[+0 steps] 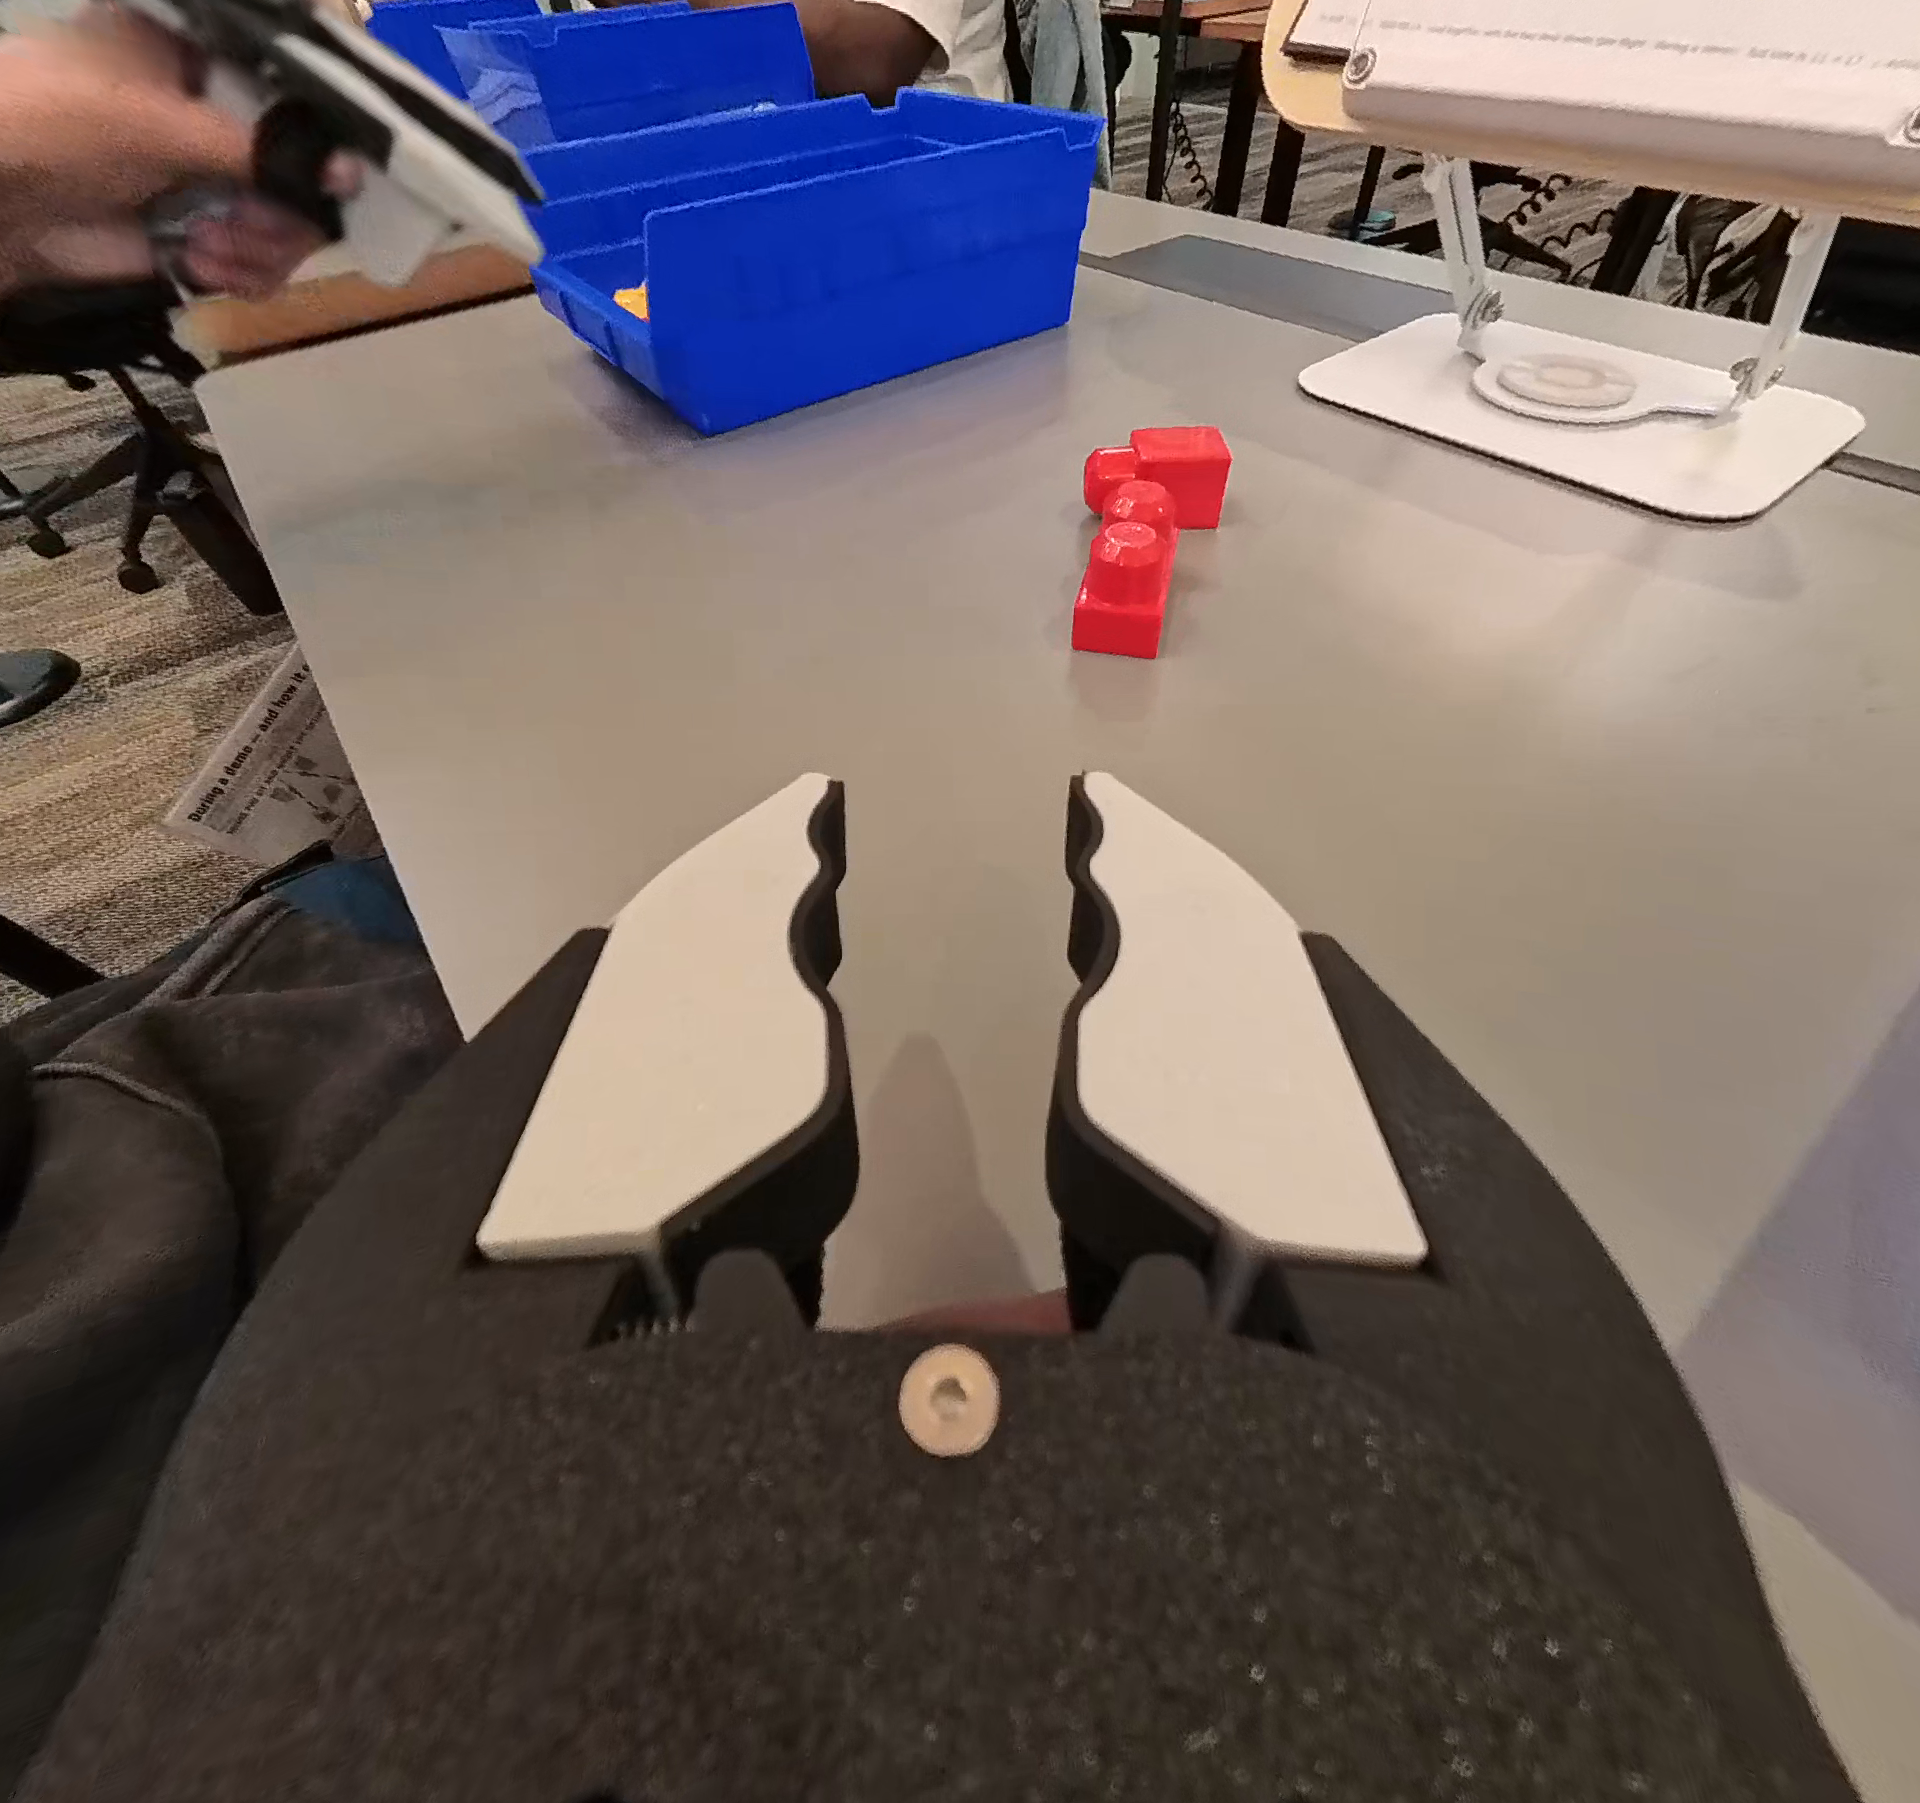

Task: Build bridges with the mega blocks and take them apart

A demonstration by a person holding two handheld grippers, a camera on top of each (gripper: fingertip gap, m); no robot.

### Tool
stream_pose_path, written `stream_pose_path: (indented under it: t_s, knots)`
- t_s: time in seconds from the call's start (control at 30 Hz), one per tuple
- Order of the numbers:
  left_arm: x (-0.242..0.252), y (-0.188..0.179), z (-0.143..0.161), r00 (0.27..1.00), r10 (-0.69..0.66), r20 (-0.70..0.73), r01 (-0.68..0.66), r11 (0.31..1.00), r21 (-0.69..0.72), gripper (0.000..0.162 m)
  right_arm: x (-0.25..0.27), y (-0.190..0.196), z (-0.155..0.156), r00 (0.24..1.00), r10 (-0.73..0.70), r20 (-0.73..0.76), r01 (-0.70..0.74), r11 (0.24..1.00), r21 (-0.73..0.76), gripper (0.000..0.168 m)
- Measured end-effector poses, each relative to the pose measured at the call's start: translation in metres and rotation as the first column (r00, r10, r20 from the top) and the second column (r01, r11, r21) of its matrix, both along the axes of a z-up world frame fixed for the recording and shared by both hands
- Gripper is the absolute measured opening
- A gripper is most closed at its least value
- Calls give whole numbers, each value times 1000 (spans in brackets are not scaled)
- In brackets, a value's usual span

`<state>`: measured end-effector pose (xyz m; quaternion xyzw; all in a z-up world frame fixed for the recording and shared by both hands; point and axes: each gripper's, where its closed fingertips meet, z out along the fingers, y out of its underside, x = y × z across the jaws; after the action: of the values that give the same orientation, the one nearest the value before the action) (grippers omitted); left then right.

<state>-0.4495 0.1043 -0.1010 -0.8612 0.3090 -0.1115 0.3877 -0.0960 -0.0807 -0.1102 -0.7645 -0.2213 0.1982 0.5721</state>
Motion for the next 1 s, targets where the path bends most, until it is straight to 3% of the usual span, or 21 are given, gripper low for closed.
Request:
stream_pose_path:
  t_s: [0.13, 0.27, 0.37, 0.53, 0.63, 0.8, 1.0]
  knots:
    - [-2, 49, 0, 984, -80, -158, 52, 983, -174, 84, -1, 3, -1, 1000, 6, 0, -6, 1000, -7, 41]
    - [-10, 68, -20, 898, -255, -359, 131, 933, -335, 81, 5, 3, -4, 1000, -9, 20, 9, 1000, -5, 40]
    - [-5, 77, -35, 867, -337, -367, 151, 880, -451, 81, 9, 4, -4, 1000, -16, 2, 16, 1000, -13, 40]
    - [-11, 72, -58, 837, -376, -396, 55, 780, -623, 82, 8, 5, -4, 1000, -9, -19, 8, 1000, -26, 40]
    - [-15, 75, -67, 829, -363, -426, -6, 756, -655, 76, 8, 5, -2, 1000, -5, -19, 4, 1000, -18, 40]
    - [-19, 70, -81, 832, -396, -390, -19, 681, -732, 51, 7, 4, -1, 1000, 1, -22, -2, 1000, -17, 40]
    - [-15, 83, -70, 851, -388, -355, 73, 756, -650, 39, 8, 3, 5, 1000, -5, -21, 5, 1000, -3, 40]
